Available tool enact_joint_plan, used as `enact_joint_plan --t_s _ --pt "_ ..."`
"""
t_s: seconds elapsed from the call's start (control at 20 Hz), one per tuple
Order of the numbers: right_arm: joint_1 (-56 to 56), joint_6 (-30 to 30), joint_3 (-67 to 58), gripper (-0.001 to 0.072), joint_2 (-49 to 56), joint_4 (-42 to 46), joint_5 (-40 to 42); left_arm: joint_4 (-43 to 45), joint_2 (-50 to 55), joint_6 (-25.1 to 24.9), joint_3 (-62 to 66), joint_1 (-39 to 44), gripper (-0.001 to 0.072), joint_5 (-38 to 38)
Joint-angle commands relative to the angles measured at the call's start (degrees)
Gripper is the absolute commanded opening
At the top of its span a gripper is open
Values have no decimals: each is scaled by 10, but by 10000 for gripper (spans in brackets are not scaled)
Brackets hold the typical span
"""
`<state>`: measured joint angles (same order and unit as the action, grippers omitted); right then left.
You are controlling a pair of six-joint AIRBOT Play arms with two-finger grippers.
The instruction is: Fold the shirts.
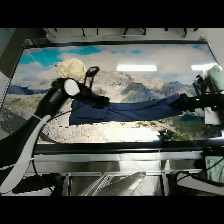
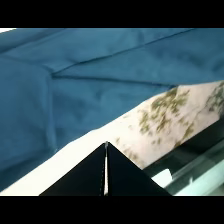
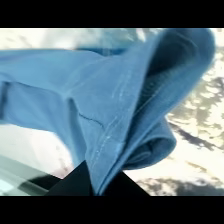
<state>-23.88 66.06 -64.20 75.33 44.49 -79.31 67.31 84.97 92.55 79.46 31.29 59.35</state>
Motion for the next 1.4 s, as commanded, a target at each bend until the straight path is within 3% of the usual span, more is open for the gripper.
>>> enact_joint_plan --t_s 0.0,0.4,0.7,0.9,1.0,1.2,1.35 --pt "12 62 0 22 -108 34 -7 1 77 26 31 70 19 -98" --pt "78 92 -1 21 -184 25 -31 -5 283 46 234 130 18 -95" --pt "126 92 -12 21 -181 15 11 -59 358 46 323 151 19 -50" --pt "128 90 -57 21 -160 16 15 -58 345 44 346 126 19 9" --pt "134 90 -73 21 -145 16 15 -46 313 24 348 96 18 79" --pt "191 95 -77 21 -109 16 29 101 216 -34 348 19 19 269" --pt "279 115 -78 21 -75 13 99 130 130 -41 348 -72 18 317"
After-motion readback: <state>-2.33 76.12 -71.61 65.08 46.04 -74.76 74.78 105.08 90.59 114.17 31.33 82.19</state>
